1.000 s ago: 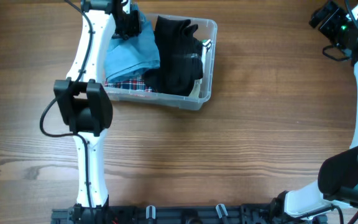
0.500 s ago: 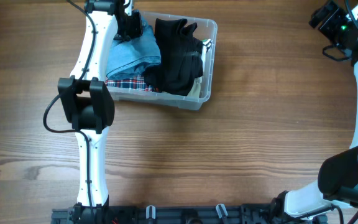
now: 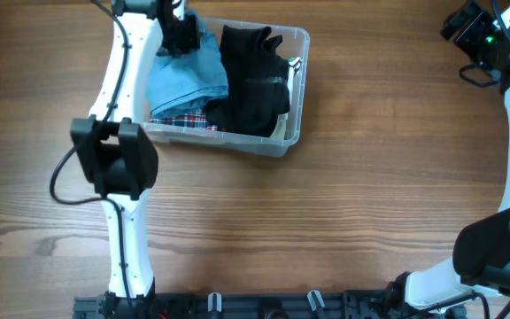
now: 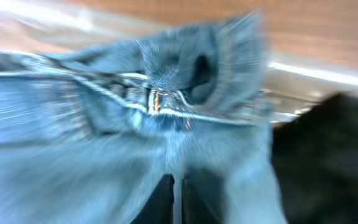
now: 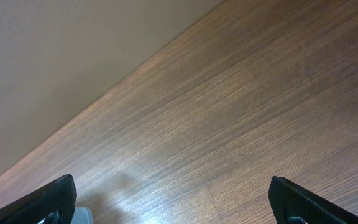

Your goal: Pack container

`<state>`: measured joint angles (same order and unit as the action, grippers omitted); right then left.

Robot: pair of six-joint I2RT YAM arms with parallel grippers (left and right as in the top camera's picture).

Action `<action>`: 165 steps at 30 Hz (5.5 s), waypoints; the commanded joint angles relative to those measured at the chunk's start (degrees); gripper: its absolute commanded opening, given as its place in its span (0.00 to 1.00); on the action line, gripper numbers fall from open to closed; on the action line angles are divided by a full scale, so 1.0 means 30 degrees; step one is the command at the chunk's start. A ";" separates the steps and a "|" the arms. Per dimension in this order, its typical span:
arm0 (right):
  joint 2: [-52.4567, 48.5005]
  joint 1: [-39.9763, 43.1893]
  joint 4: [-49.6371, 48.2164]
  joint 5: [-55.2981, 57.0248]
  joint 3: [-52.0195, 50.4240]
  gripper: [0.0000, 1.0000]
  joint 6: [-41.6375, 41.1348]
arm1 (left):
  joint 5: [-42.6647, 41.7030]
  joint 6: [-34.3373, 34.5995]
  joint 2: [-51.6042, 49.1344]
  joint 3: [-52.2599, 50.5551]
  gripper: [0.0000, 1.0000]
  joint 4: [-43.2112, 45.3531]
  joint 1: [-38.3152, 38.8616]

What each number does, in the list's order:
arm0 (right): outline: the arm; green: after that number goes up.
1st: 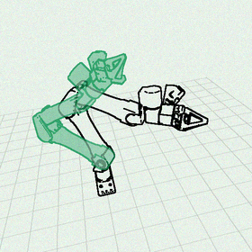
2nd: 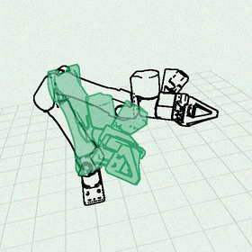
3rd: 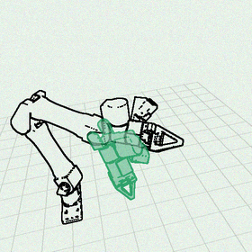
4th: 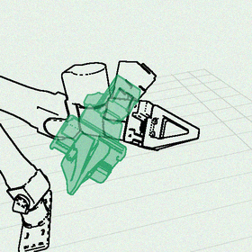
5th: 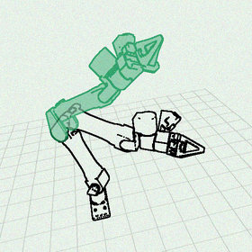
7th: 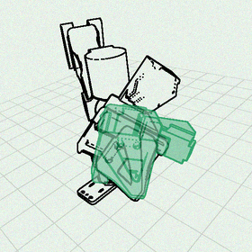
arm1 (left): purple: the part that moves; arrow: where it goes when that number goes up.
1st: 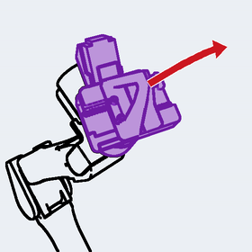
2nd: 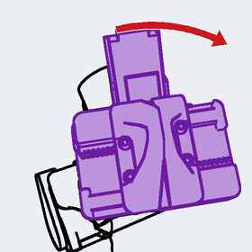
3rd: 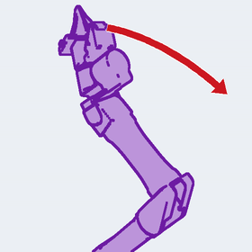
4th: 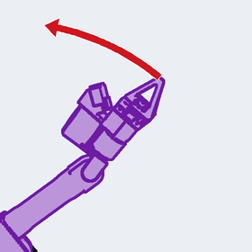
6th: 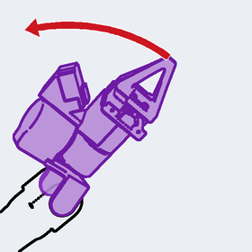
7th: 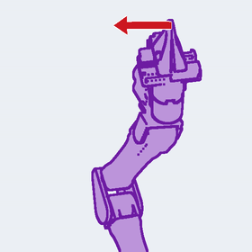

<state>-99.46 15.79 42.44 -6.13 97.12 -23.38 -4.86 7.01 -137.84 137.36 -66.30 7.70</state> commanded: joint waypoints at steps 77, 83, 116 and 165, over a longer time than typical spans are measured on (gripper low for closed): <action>-0.0175 -0.0073 -0.0029 0.0189 0.0211 1.00 -0.0262 | 0.3162 0.1253 0.2222 -0.4969 0.04 -0.9989 -0.0969; -0.0175 -0.0073 -0.0029 0.0197 0.0211 1.00 -0.0255 | 0.3111 0.1326 0.2565 -0.4969 0.05 -1.0091 -0.0270; -0.0175 -0.0073 -0.0029 0.0197 0.0211 1.00 -0.0262 | 0.1428 0.1239 0.2557 -0.4969 0.05 -0.4546 0.9260; -0.0175 -0.0073 -0.0029 0.0197 0.0211 1.00 -0.0255 | 0.0561 -0.1807 2.1842 -0.7482 1.00 -0.1268 -0.1472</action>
<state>-99.46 15.79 42.41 -6.11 97.12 -23.38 10.48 11.51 -76.40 121.95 -77.14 9.58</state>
